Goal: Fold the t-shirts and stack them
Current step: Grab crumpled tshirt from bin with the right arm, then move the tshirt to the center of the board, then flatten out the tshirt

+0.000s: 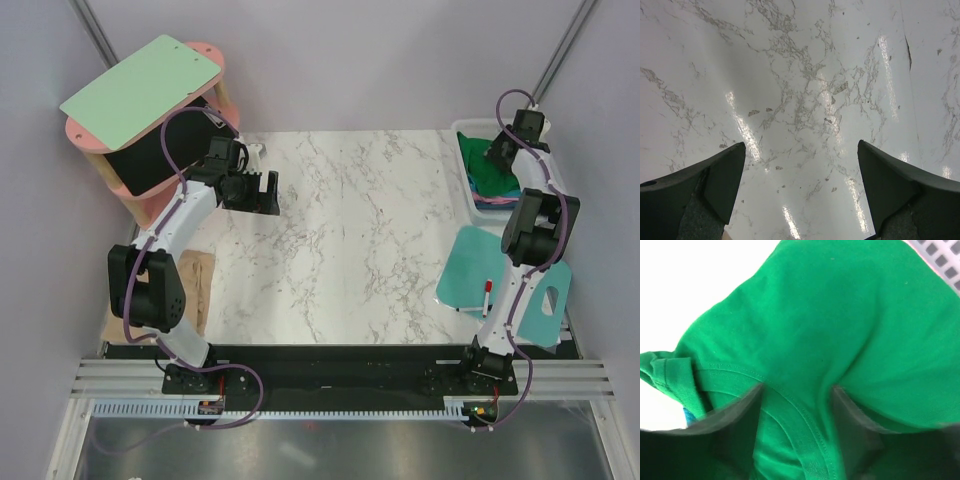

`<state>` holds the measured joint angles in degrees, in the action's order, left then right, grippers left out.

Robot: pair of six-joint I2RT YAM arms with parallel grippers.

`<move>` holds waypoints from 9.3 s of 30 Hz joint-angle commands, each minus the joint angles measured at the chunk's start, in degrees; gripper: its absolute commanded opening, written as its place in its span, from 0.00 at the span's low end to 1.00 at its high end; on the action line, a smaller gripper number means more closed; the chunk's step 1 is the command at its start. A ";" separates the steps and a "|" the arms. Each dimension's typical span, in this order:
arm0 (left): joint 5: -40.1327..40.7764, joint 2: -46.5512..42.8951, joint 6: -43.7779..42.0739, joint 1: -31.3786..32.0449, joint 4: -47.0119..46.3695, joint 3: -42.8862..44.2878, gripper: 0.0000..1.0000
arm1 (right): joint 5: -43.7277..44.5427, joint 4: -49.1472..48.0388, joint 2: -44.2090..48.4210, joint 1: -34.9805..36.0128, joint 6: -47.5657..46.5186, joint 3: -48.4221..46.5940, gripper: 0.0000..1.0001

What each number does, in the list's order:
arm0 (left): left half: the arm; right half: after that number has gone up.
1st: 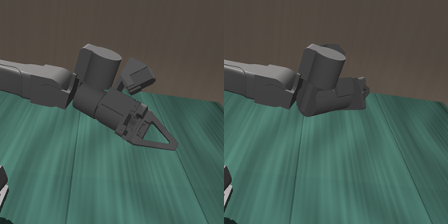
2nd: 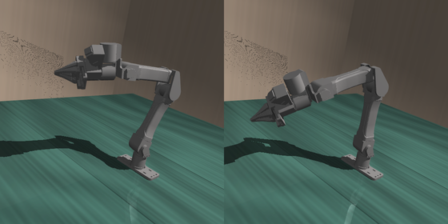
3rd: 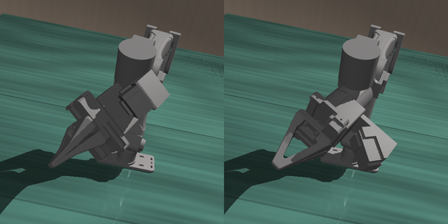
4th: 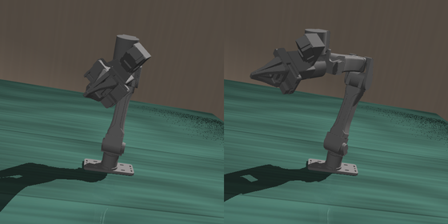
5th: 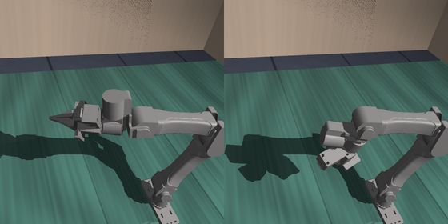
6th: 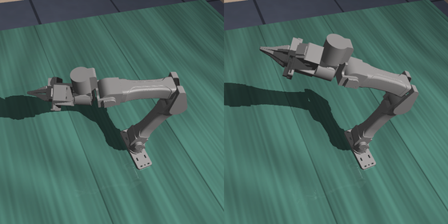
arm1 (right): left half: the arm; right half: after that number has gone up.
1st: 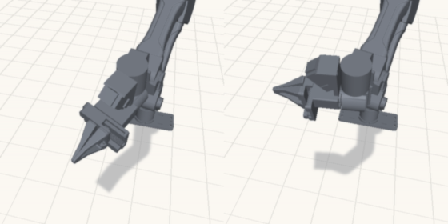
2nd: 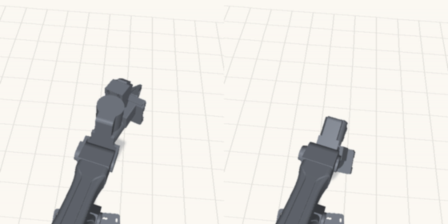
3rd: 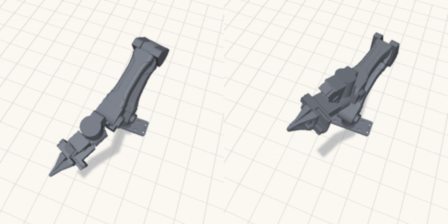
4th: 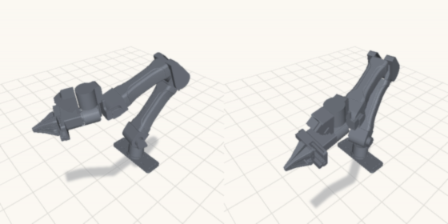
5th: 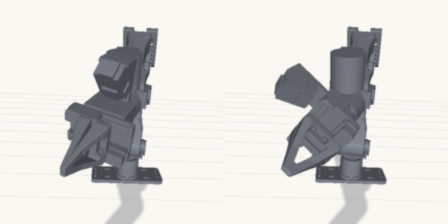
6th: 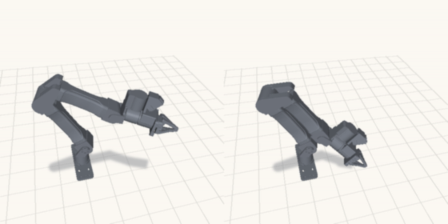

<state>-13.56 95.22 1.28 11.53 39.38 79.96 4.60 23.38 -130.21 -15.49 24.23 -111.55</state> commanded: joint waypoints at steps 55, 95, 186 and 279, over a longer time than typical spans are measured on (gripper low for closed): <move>-13.24 -5.75 14.80 4.10 -13.17 -8.76 1.00 | -15.50 -12.66 35.29 45.72 1.44 35.26 0.98; 17.43 -14.54 38.18 20.64 -23.02 -40.77 0.93 | -13.92 -6.33 36.52 37.99 -1.81 43.43 0.98; -3.14 -40.11 22.98 -8.45 -5.54 -10.26 0.02 | 5.69 -8.45 71.82 31.75 1.88 53.45 0.00; 0.37 3.04 22.45 -2.48 -9.31 -1.47 0.98 | 4.28 -16.16 18.95 25.77 3.10 38.95 0.91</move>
<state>-16.21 98.65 26.44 8.99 32.18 76.99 10.59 12.36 -108.16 10.00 25.96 -68.88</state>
